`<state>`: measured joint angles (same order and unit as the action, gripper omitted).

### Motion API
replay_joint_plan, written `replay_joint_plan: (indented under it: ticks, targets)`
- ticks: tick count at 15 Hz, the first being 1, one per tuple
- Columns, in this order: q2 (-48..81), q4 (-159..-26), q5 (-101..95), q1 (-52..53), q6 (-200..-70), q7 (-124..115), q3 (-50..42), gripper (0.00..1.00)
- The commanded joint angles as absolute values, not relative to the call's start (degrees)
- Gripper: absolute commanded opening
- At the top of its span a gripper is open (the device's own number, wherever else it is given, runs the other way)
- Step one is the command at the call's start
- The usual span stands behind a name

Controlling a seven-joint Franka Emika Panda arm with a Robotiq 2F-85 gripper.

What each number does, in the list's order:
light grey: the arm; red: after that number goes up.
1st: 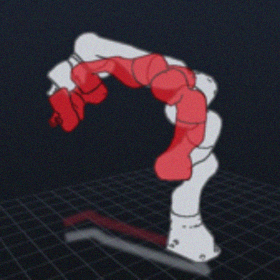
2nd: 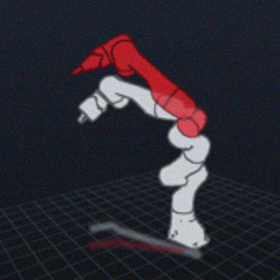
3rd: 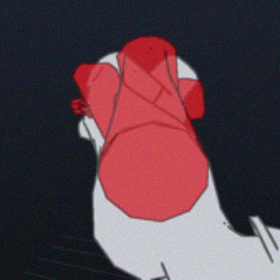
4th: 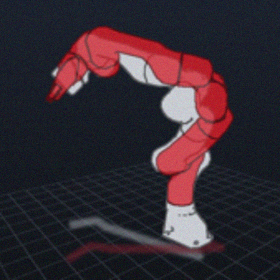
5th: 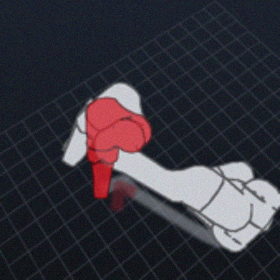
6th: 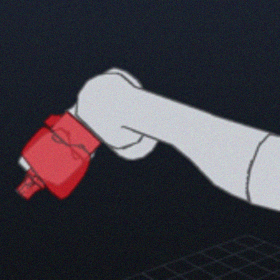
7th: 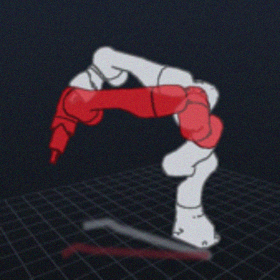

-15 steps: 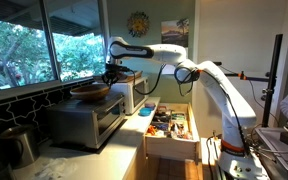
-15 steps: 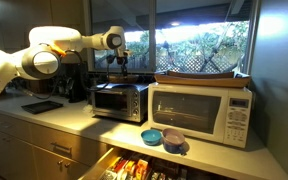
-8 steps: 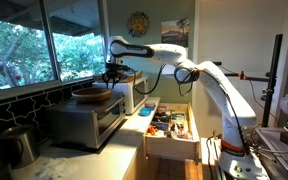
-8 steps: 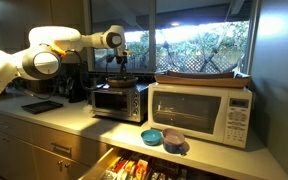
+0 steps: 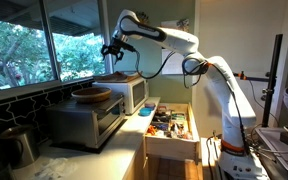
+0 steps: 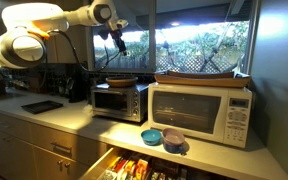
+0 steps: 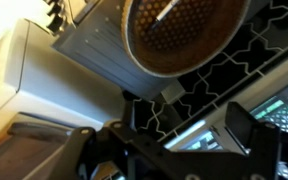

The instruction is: Put the basket on top of the toaster oven

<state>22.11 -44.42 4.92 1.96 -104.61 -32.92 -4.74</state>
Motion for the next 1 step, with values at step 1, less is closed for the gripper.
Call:
replay_joint_plan:
  ticks: [1]
  targets:
    - [20.0,-45.8,4.9,2.5,-107.7,-31.9,-4.6,1.00]
